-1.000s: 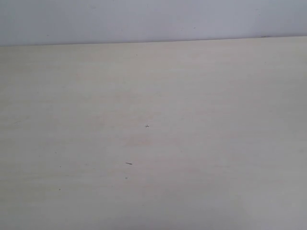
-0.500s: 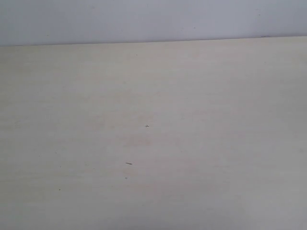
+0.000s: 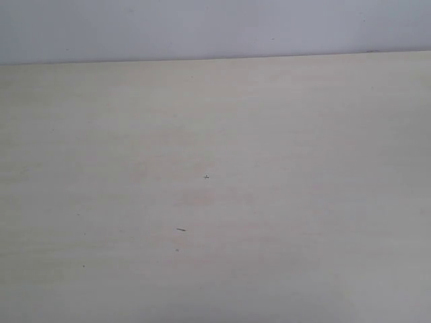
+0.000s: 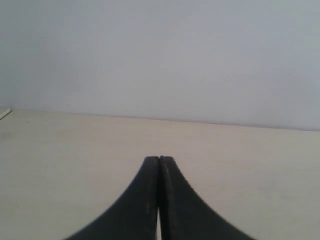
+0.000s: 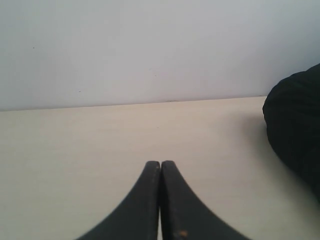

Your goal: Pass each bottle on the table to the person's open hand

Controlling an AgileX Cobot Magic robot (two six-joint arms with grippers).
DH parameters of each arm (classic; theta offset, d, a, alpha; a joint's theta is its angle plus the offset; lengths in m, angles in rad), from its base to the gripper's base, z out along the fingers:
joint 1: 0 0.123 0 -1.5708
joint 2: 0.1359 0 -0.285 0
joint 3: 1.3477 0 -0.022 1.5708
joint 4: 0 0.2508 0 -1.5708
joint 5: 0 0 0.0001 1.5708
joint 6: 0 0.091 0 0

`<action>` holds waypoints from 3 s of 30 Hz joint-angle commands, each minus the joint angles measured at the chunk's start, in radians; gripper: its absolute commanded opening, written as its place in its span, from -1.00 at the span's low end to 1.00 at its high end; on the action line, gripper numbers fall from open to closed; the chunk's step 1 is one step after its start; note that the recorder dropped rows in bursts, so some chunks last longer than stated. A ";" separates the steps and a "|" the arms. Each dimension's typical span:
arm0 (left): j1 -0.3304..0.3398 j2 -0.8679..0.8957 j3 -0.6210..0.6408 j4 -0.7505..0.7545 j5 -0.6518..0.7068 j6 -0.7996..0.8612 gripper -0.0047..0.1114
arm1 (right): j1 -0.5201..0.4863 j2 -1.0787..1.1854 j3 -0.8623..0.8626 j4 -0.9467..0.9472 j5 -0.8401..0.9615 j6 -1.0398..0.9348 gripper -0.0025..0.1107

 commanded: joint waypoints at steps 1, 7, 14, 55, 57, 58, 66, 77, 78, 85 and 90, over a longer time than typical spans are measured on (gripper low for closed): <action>0.002 -0.006 0.025 0.033 -0.039 0.000 -0.91 | -0.008 -0.005 0.004 -0.008 -0.005 -0.009 -0.96; 0.002 -0.006 0.025 0.033 -0.015 0.032 -0.91 | -0.008 -0.005 0.004 -0.008 -0.005 -0.009 -0.96; 0.002 -0.006 0.025 0.009 0.102 0.023 -0.91 | -0.008 -0.005 0.004 -0.008 -0.005 -0.009 -0.96; 0.002 -0.014 0.025 0.003 0.171 0.023 -0.91 | -0.008 -0.005 0.004 -0.008 -0.014 -0.009 -0.96; 0.002 -0.014 0.025 0.003 0.171 0.023 -0.91 | -0.008 -0.005 0.004 -0.008 -0.014 -0.009 -0.96; 0.002 -0.014 0.025 0.003 0.171 0.023 -0.91 | -0.008 -0.005 0.004 -0.008 -0.014 -0.009 -0.96; 0.002 -0.014 0.025 0.003 0.171 0.023 -0.91 | -0.008 -0.005 0.004 -0.008 -0.014 -0.009 -0.96; 0.002 -0.014 0.025 0.003 0.171 0.023 -0.91 | -0.008 -0.005 0.004 -0.008 -0.014 -0.009 -0.96; 0.002 -0.014 0.025 0.003 0.171 0.023 -0.91 | -0.008 -0.005 0.004 -0.008 -0.014 -0.009 -0.96; 0.002 -0.014 0.025 0.003 0.171 0.023 -0.91 | -0.008 -0.005 0.004 -0.008 -0.014 -0.009 -0.96; 0.002 -0.014 0.025 0.003 0.171 0.023 -0.91 | -0.008 -0.005 0.004 -0.008 -0.014 -0.009 -0.96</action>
